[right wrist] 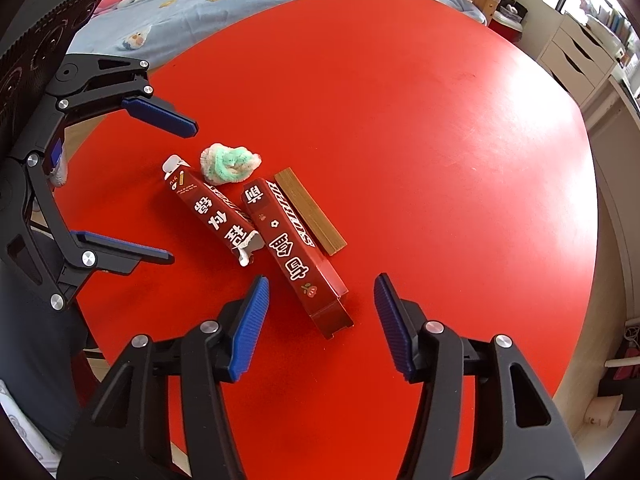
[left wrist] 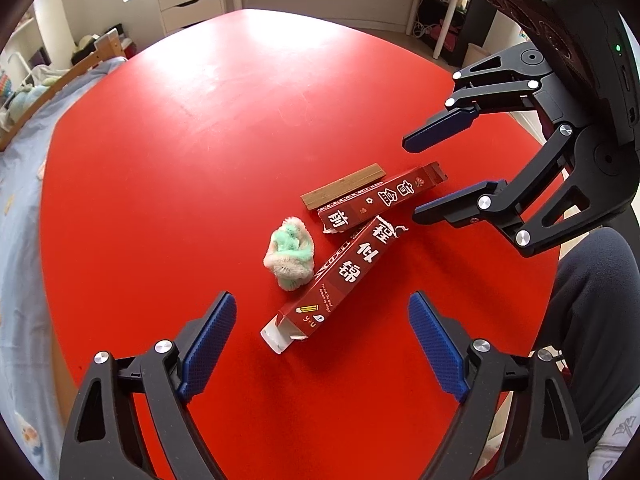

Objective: Collect trash
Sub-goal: 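Grasp one red printed box with the left tool while the right tool grasps the other, then carry both red boxes with both tools over the pink bin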

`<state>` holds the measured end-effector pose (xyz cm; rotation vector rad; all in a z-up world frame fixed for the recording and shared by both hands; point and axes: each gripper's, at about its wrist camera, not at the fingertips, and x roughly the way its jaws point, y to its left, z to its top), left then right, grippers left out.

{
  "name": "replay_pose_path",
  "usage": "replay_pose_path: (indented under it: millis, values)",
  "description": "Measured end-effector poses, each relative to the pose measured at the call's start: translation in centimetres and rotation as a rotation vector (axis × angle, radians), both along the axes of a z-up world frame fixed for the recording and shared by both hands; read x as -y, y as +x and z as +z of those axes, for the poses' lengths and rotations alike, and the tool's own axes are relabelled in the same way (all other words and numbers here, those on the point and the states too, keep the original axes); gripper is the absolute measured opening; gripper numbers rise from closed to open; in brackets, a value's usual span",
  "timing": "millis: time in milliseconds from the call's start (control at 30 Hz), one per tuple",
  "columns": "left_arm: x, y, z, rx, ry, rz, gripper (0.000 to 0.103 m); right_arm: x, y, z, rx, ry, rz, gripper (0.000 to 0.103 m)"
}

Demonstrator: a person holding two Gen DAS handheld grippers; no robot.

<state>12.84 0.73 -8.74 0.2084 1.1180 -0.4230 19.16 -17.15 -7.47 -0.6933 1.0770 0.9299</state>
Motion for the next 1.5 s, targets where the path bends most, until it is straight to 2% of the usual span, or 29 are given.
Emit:
replay_pose_path:
  millis: [300,433,500,600,667,1067,1500]
  values:
    - [0.3,0.2,-0.2,-0.012,-0.010,-0.012,0.054,-0.2,-0.1,-0.2,-0.017,0.003,0.004,0.029]
    - [0.6,-0.1,0.0,-0.018,-0.004,-0.014,0.046,-0.3,-0.4,-0.2,-0.017,-0.005,0.009,0.024]
    - [0.6,-0.3,0.1,-0.021,-0.004,-0.015,0.033,-0.3,-0.7,-0.1,-0.017,-0.005,0.013,0.021]
    - [0.6,-0.4,0.1,-0.032,0.003,-0.023,0.022,-0.3,-1.0,-0.1,-0.013,-0.007,0.018,0.017]
    - [0.8,-0.8,0.2,-0.033,0.010,-0.027,0.019,-0.3,-1.1,0.0,-0.013,0.001,0.016,0.016]
    - [0.7,-2.3,1.3,-0.015,-0.026,-0.002,0.016,0.5,-2.1,1.4,-0.006,0.050,-0.010,0.015]
    - [0.4,-4.1,3.2,0.029,-0.074,0.112,0.016,3.3,-3.4,3.7,0.009,0.128,-0.097,0.015]
